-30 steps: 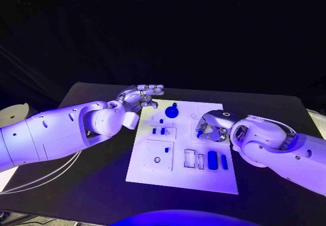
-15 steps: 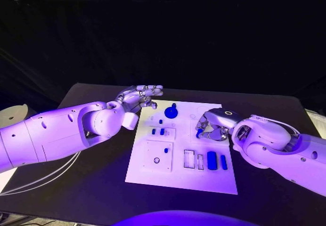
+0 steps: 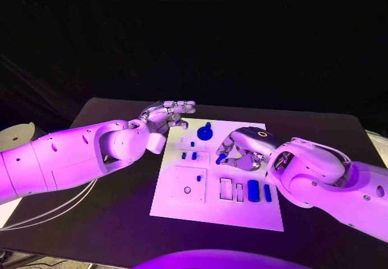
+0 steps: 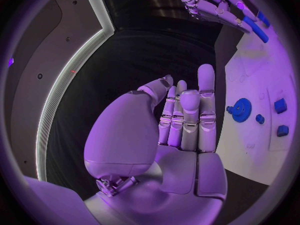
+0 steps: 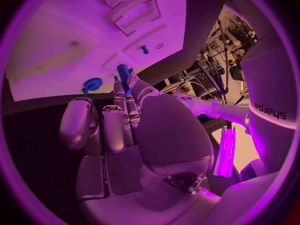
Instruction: Assemble the parts on the task board
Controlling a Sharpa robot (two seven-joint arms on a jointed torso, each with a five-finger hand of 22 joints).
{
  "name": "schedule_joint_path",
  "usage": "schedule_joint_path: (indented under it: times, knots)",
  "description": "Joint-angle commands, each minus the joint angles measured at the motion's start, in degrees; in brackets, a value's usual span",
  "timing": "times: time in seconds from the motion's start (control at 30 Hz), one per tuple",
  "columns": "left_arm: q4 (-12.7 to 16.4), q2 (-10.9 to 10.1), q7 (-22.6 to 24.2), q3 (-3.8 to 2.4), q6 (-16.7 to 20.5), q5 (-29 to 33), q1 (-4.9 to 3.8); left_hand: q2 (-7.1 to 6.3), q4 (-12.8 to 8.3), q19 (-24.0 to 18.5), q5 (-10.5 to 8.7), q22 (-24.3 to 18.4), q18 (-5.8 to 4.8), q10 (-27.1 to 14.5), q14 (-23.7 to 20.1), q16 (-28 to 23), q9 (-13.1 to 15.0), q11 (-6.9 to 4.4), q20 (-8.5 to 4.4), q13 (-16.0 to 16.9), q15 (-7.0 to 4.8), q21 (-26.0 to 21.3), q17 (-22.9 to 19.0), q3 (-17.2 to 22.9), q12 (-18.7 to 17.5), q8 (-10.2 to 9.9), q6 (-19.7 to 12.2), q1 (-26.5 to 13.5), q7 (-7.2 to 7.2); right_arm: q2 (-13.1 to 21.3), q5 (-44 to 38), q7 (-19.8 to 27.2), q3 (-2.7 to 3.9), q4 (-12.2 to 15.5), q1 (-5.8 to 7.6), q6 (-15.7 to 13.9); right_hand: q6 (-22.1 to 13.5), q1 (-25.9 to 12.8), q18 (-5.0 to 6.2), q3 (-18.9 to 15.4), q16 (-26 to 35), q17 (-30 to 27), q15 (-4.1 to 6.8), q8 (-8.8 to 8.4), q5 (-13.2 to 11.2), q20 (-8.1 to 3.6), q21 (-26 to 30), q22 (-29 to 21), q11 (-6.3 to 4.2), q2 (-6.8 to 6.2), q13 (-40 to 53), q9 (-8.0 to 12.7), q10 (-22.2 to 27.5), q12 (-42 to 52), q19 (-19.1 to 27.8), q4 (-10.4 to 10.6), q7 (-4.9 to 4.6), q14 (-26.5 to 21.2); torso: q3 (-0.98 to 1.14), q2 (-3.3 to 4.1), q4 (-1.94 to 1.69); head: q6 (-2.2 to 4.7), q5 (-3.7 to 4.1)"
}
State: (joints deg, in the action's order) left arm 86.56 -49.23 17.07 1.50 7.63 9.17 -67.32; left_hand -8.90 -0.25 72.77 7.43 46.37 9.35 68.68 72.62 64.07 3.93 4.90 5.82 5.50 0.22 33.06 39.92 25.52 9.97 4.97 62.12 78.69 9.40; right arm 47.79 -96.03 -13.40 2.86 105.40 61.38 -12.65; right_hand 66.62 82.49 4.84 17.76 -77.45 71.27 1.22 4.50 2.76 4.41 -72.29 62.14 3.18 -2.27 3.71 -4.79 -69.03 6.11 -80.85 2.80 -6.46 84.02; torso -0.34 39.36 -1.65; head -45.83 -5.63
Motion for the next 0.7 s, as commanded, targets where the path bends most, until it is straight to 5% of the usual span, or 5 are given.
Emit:
schedule_joint_path:
  times: [0.03, 0.37, 0.7]
  knots:
    - [0.13, 0.14, 0.28, -0.03, -0.83, -0.18, -0.02, 0.44, -0.05, -0.4, -0.05, -0.05, 1.06, -0.35, -0.5, -0.14, -0.07, 0.08, -0.06, 0.05, -0.05, -0.24, -0.06, -0.36, 0.19, 0.31, -0.32, 0.06, 0.05, -1.52, -0.18, 1.51, -0.18, 0.63, -0.78, -0.38, 0.35, 0.12, 0.69, 0.35, -0.21, 0.01, 0.33, 0.16, 0.21, -0.2, -0.13, -0.04, 0.03, 0.24, -0.06, -0.06, -0.54, -0.23, -0.05, 0.0, -0.02, 2.88, -0.03, -0.04, 0.07, -0.16, -0.41]
    - [0.24, 0.46, 0.28, -0.03, -0.98, -0.18, -0.02, 0.44, -0.05, -0.4, -0.05, -0.05, 1.06, -0.35, -0.5, -0.14, -0.07, 0.08, -0.06, 0.05, -0.05, -0.24, -0.06, -0.36, 0.19, 0.31, -0.32, 0.06, 0.05, -8.12, -1.96, 3.49, -0.96, -1.67, -4.33, 0.55, 0.24, 0.23, 0.72, 1.03, -0.17, -0.09, 0.24, -0.09, 0.26, -0.21, 0.0, -0.25, 0.15, 0.14, -0.08, -0.05, -0.49, -0.67, 0.04, -0.17, -0.2, 2.85, -0.07, 0.0, -0.09, -0.43, -0.95]
    - [0.31, 0.54, 0.24, -0.03, -1.0, -0.18, -0.02, 0.5, -0.07, -0.4, -0.05, -0.07, 1.05, -0.44, -0.53, -0.14, -0.07, 0.11, -0.04, 0.06, -0.03, -0.27, -0.14, -0.42, 0.24, 0.29, -0.39, 0.07, 0.07, -11.18, -2.18, 4.34, -1.47, -5.2, -5.94, 2.36, 0.19, 0.26, 0.73, 1.3, -0.16, -0.13, 0.21, -0.19, 0.3, -0.2, 0.05, -0.32, 0.21, 0.08, -0.08, -0.04, -0.47, -0.83, 0.07, -0.25, -0.29, 2.84, -0.01, 0.02, 0.1, -0.8, -1.66]
